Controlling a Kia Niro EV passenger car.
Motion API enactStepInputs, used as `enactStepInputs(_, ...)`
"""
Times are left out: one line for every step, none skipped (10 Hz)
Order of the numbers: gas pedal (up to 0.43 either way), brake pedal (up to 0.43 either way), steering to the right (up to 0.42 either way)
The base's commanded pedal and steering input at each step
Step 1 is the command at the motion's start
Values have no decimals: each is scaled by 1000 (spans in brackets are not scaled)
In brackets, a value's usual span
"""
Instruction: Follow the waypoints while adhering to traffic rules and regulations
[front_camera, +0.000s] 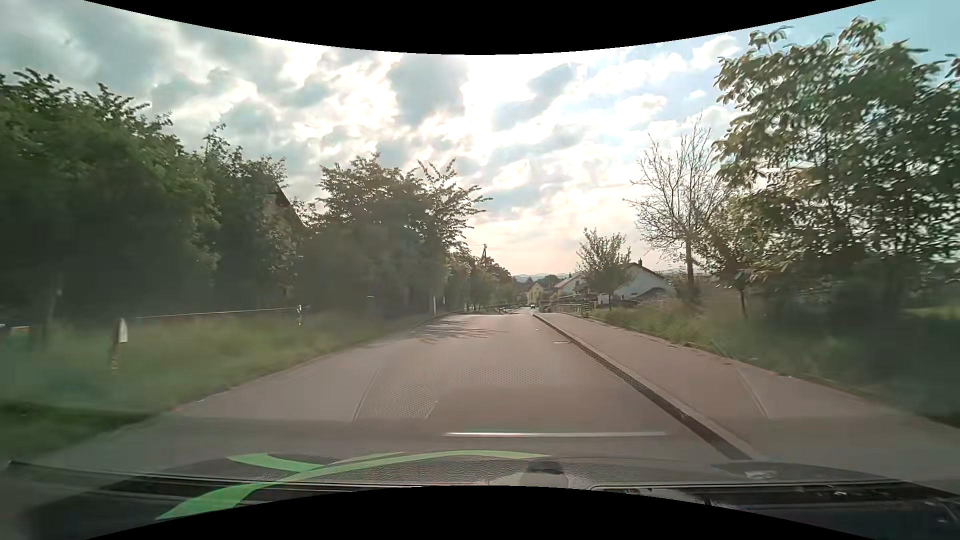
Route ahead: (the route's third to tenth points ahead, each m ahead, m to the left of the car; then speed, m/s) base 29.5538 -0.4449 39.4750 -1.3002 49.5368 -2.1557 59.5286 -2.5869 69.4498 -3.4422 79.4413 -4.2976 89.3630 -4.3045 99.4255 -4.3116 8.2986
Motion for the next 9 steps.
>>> enactStepInputs(67, 0, 1)
enactStepInputs(67, 0, 0)
enactStepInputs(67, 0, 1)
enactStepInputs(79, 0, 1)
enactStepInputs(79, 0, 1)
enactStepInputs(79, 0, 3)
enactStepInputs(79, 0, 4)
enactStepInputs(79, 0, 4)
enactStepInputs(79, 0, 4)
